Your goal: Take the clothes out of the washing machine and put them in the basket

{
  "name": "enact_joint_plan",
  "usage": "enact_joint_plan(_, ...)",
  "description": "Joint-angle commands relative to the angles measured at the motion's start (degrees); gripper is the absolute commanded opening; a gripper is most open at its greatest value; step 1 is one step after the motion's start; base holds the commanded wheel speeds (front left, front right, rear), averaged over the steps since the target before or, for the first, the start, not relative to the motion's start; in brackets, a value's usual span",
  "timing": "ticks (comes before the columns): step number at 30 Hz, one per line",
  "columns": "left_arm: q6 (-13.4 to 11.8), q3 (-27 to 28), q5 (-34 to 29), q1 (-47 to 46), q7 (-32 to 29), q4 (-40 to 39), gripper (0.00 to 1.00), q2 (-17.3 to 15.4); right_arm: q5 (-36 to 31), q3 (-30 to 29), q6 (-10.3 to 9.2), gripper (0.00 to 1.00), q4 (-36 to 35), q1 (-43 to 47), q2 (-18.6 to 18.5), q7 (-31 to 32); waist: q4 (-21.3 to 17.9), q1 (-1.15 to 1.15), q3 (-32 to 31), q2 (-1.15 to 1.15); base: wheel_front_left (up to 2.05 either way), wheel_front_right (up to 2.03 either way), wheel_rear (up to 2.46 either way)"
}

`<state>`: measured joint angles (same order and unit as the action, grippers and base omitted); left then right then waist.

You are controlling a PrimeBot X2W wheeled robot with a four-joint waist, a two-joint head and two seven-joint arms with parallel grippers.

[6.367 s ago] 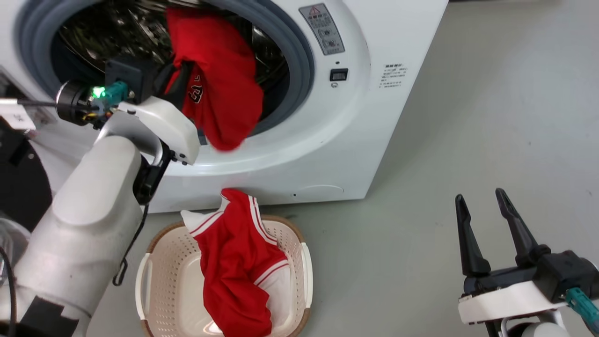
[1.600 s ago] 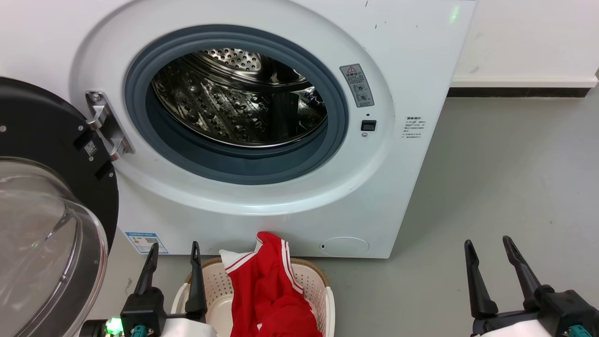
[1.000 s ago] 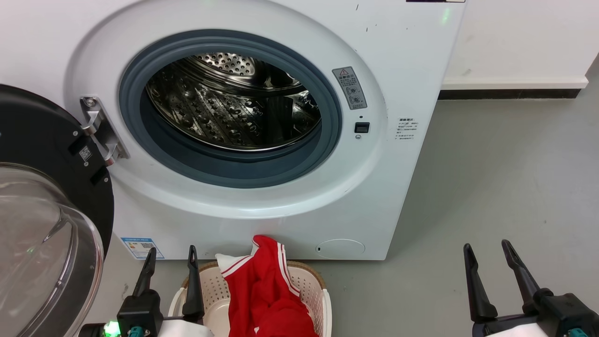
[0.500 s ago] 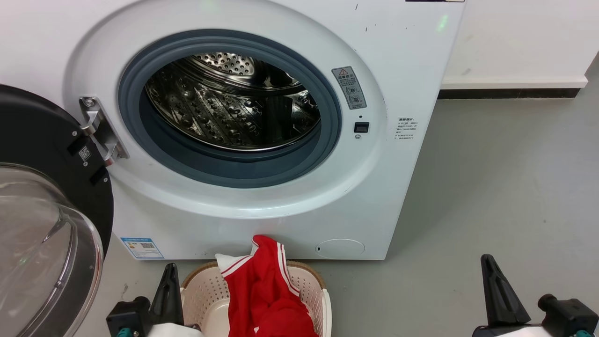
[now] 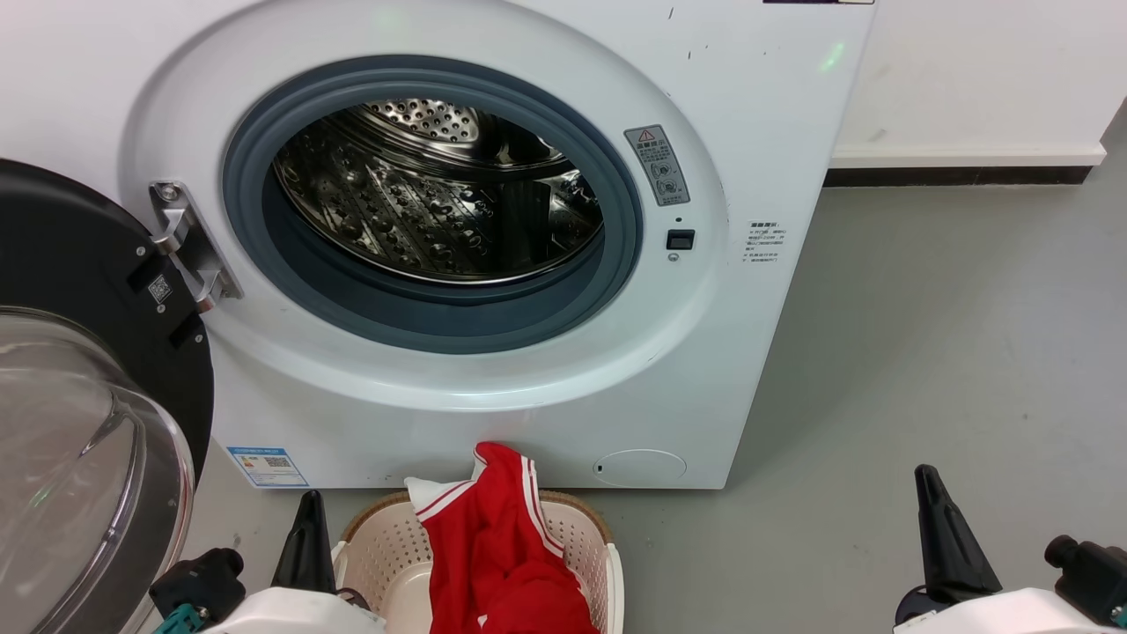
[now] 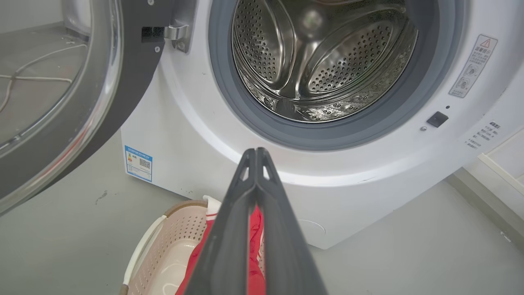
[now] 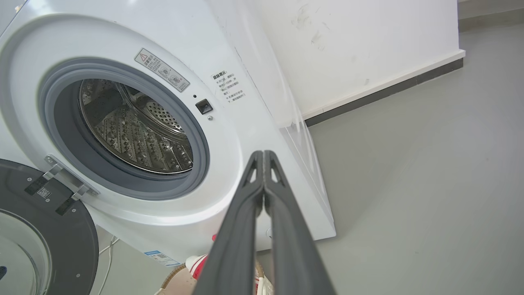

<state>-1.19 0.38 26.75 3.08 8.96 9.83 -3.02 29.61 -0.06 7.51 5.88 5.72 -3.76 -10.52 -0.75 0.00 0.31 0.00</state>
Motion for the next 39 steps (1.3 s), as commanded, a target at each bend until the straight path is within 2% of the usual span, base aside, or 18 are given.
enact_joint_plan(1,0.4,0.4,2.4,-1.7,-0.5,-0.5,0.0,-0.1,2.5,-0.1,-0.01,0.0,-0.3,-1.7,-0.6,0.3,0.0,0.0,0.0,0.0,0.0,0.0,0.0)
enact_joint_plan(12,1.8,1.3,12.6,-3.0,-2.9,0.2,0.0,0.0,12.8,-0.4,-0.01,0.0,0.9,-3.4,-0.9,2.4,0.1,0.0,0.0,0.0,0.0,0.0,0.0)
enact_joint_plan(39,4.5,3.2,32.4,-5.5,-7.7,1.7,0.0,0.0,32.6,-1.4,-0.01,0.0,3.5,-6.7,-1.2,6.9,0.3,0.0,0.0,0.0,0.0,0.0,0.0)
